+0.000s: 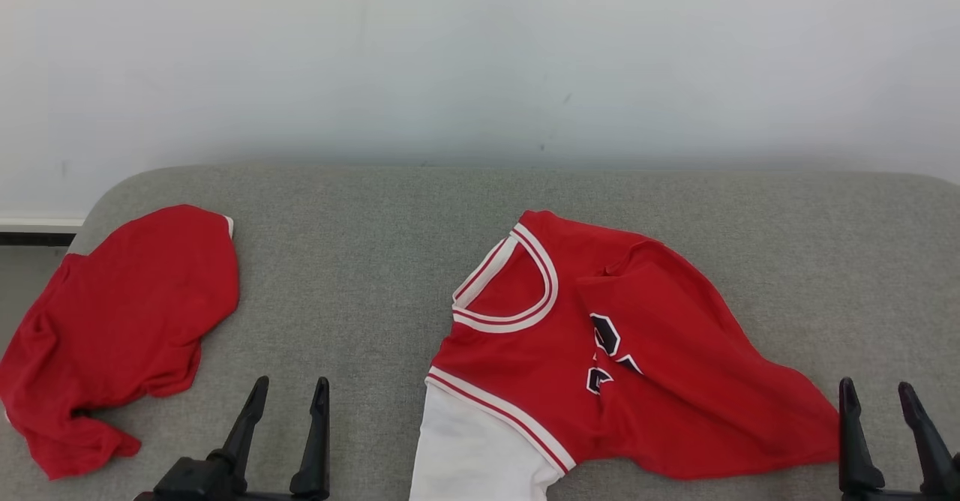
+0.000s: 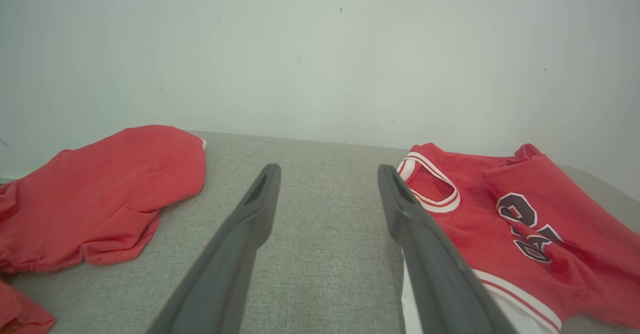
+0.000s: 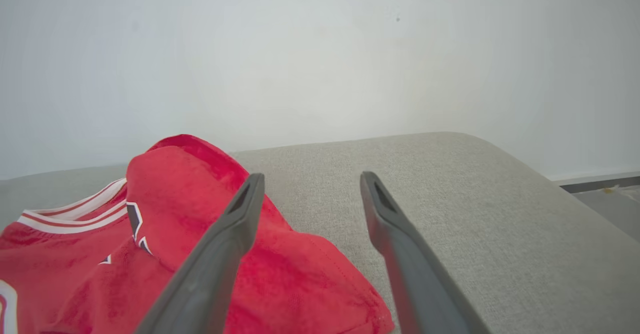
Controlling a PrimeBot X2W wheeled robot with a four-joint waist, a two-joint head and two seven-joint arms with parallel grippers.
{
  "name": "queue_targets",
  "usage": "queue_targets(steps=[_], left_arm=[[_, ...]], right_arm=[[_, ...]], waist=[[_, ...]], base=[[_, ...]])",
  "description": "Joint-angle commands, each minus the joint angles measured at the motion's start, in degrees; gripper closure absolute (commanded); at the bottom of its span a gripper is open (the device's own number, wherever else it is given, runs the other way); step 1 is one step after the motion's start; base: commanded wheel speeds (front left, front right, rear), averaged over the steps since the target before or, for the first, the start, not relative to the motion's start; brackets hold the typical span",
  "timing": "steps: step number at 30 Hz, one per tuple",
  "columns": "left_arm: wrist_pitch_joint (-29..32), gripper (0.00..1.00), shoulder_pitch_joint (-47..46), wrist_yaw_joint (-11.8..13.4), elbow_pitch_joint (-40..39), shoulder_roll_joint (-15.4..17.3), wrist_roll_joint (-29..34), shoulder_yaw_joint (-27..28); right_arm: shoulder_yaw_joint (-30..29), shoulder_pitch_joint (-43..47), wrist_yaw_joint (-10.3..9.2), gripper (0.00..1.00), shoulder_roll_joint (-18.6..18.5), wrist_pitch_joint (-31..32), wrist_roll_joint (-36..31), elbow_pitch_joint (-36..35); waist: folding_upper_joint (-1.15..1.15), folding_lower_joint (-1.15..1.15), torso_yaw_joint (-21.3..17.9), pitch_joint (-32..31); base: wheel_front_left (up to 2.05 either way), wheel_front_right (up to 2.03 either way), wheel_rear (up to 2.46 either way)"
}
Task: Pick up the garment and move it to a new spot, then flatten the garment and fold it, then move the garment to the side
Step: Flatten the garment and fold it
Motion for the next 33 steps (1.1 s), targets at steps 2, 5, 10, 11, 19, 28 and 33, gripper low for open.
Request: queue_targets(steps=[2,5,10,11,19,28,33], left_arm=[[-0.04,0.00,0.79,-0.17,-0.22,0.05,0.36,0.52],[-0.05,0.00,0.79,-0.24,-0.35,0.05,0.37,1.01],[-0.04,0.00,1.07,0.14,-0.93,0.05,0.31,1.67],[-0.04,0.00,0.96,0.05,-1.00,0.05,0.37,1.80],[-0.04,0.00,-5.14,-0.88,-0.09,2.24,2.90,0.35],[3.88,0.00,-27.98,-1.75,4.82,9.13,-1.78,-7.19],[9.32,0.00,-37.37,-1.72,7.77,13.78,-9.37,-14.98]], right_arm=[[-0.11,0.60,-0.13,0.00,0.77,-0.03,-1.22,-2.03],[-0.13,0.96,-0.13,0.00,1.85,-0.03,-2.94,-5.58],[0.73,1.78,-0.13,0.00,3.81,-0.03,-5.67,-10.22],[1.06,1.93,-0.13,0.00,4.11,-0.02,-6.11,-10.57],[2.52,0.71,-0.13,0.00,5.21,-0.03,-7.03,-10.67],[3.97,-3.68,-0.13,0.00,5.77,-0.02,-6.47,-9.02],[3.79,-5.17,-0.13,0.00,6.42,-0.02,-6.37,-8.21]], waist=[[0.00,0.00,-0.20,-0.14],[0.00,0.00,-0.33,-0.21],[0.00,0.00,-0.39,-0.06],[0.00,0.00,-0.41,0.01],[0.00,0.00,-1.00,1.10],[0.00,0.00,-6.08,5.52],[0.00,0.00,-8.98,7.61]], base=[[0.00,0.00,0.00],[0.00,0.00,0.00],[0.00,0.00,0.00],[0.00,0.00,0.00],[0.00,0.00,0.00],[0.00,0.00,0.00],[0.00,0.00,0.00]])
